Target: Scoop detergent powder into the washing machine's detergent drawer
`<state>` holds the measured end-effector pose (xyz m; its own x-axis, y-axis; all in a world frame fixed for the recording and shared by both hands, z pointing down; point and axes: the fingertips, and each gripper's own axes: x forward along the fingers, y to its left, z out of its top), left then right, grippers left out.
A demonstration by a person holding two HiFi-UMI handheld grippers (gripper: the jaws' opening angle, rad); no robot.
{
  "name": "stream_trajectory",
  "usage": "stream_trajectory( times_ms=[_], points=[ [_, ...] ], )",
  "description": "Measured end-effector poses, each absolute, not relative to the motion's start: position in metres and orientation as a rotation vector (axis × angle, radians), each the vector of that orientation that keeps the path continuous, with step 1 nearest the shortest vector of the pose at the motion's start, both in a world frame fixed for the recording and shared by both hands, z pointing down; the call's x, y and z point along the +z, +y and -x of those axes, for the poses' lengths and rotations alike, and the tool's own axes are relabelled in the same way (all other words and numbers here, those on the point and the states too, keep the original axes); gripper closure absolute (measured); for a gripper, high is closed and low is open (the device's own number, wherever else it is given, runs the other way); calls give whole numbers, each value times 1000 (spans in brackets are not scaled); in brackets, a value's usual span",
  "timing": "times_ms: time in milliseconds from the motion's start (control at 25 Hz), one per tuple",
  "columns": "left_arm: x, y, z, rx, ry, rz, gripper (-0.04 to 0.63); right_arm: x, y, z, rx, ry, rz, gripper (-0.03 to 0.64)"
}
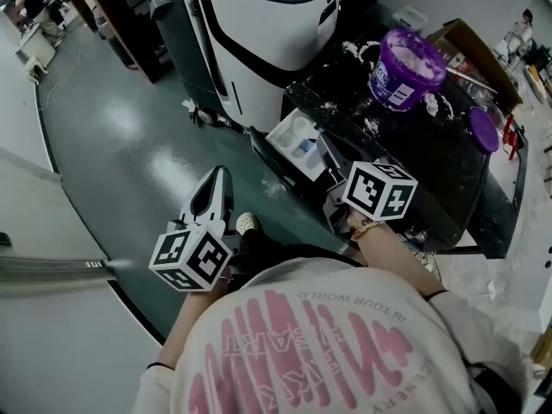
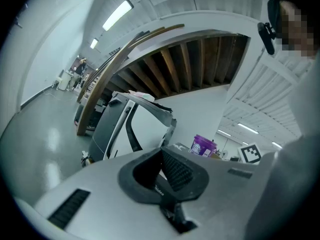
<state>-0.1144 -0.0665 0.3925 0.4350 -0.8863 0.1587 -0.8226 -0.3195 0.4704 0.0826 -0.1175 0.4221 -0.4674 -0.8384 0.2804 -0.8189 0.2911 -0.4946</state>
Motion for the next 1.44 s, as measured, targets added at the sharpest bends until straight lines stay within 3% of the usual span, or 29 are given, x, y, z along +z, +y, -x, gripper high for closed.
stream_trajectory(
  times_ms=[360, 1440],
  points=[
    [392, -65, 107, -199, -1443, -2213, 595, 407, -110, -86, -763, 2554, 1652, 614],
    [397, -65, 98, -221, -1431, -2203, 595, 434, -107, -99, -808, 2593, 1713, 614]
  ],
)
